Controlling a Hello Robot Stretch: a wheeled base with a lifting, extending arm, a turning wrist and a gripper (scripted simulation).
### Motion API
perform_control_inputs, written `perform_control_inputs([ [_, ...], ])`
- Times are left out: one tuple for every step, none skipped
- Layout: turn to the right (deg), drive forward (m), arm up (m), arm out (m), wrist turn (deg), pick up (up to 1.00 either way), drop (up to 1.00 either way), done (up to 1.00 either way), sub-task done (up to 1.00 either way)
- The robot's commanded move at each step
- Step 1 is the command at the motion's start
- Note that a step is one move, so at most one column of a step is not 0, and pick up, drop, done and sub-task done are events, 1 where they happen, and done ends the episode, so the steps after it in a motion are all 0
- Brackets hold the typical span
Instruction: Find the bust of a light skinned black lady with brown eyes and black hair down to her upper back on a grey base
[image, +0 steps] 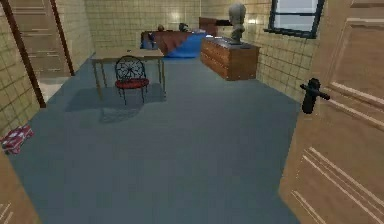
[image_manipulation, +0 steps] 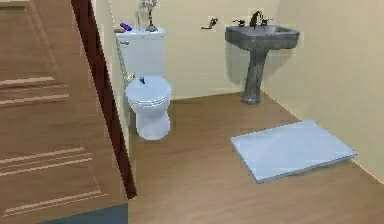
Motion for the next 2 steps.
perform_control_inputs([
  [0.0,1.00,0.00,0.00,0.0,0.00,0.00,0.00,0.00],
  [-3.0,0.00,0.00,0.00,0.0,0.00,0.00,0.00,0.00],
])
